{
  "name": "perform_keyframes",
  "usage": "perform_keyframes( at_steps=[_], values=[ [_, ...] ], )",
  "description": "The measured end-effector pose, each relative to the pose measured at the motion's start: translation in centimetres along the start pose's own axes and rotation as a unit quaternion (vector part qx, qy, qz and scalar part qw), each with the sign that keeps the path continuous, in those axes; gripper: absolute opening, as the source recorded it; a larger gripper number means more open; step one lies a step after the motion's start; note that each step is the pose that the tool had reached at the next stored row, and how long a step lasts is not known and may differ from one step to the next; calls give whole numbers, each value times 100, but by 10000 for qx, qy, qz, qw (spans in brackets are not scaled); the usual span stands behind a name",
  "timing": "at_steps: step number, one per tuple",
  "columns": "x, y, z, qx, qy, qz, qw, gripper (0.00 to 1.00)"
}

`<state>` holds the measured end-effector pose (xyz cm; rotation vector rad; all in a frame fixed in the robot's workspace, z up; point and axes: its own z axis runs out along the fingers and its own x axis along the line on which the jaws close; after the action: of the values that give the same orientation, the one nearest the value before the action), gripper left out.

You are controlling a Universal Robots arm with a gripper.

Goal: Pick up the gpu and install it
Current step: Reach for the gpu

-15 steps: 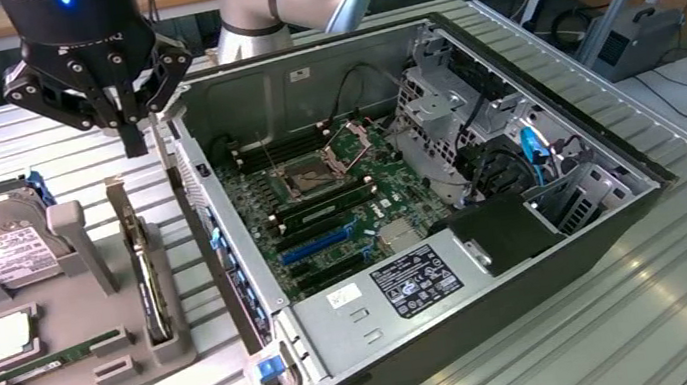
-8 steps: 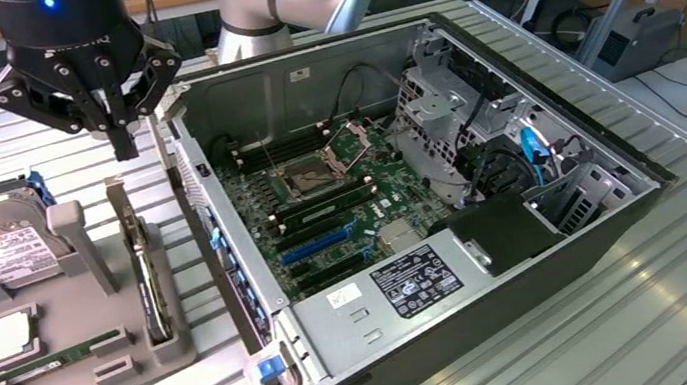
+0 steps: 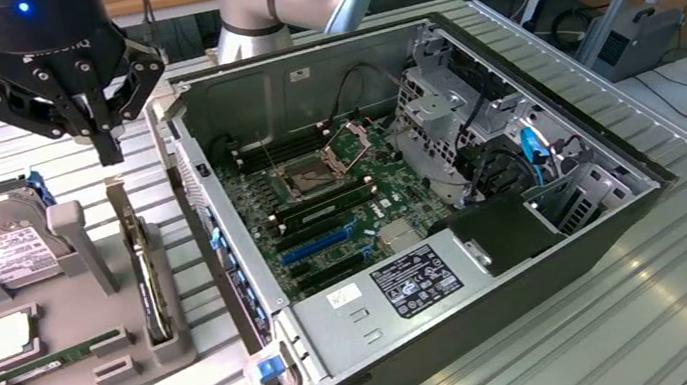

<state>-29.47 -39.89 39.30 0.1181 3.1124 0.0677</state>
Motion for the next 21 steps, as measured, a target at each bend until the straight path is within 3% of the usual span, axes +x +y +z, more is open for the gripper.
perform_keyframes(
  at_steps=[12,21],
  values=[
    [94,-33,1,0,0,0,10000,11],
    [85,-151,0,0,0,-1,10000,11]
  ],
)
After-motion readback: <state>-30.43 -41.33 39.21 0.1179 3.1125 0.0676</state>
